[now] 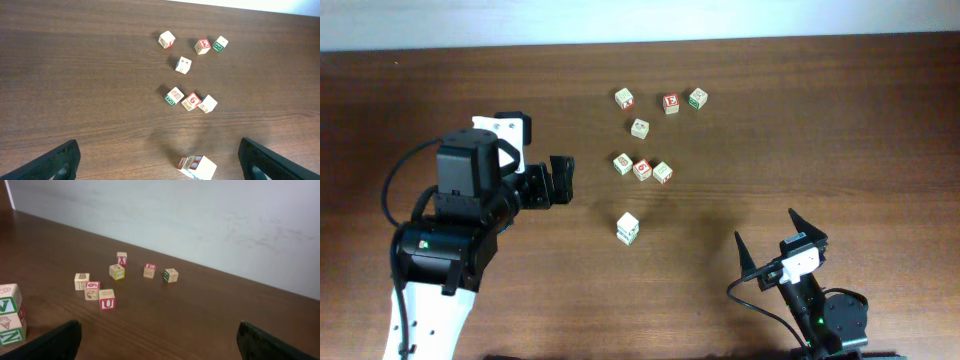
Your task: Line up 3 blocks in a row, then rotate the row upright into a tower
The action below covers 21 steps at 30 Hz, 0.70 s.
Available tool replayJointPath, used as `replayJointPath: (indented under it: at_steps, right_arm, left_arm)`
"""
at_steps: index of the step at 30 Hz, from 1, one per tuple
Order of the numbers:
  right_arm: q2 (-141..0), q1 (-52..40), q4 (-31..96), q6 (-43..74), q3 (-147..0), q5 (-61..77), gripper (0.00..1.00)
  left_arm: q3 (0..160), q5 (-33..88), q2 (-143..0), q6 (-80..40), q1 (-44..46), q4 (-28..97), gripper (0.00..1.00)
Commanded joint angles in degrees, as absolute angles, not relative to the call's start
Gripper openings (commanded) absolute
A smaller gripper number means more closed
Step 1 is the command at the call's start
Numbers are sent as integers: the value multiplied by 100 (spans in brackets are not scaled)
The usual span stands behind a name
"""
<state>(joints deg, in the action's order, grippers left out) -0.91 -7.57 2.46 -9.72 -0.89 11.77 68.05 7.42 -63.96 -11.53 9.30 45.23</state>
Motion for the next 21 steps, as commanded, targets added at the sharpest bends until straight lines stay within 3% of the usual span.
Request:
replayJointPath:
  at_steps: [1, 21]
  right_arm:
    - [-19, -788, 165, -1009, -32, 1234, 98]
    - [-25, -788, 342, -1009, -32, 1205, 98]
  left_arm:
    - [6851, 703, -6368, -1059, 919, 4515, 99]
    - [6851, 703, -6368, -1059, 919, 4515, 99]
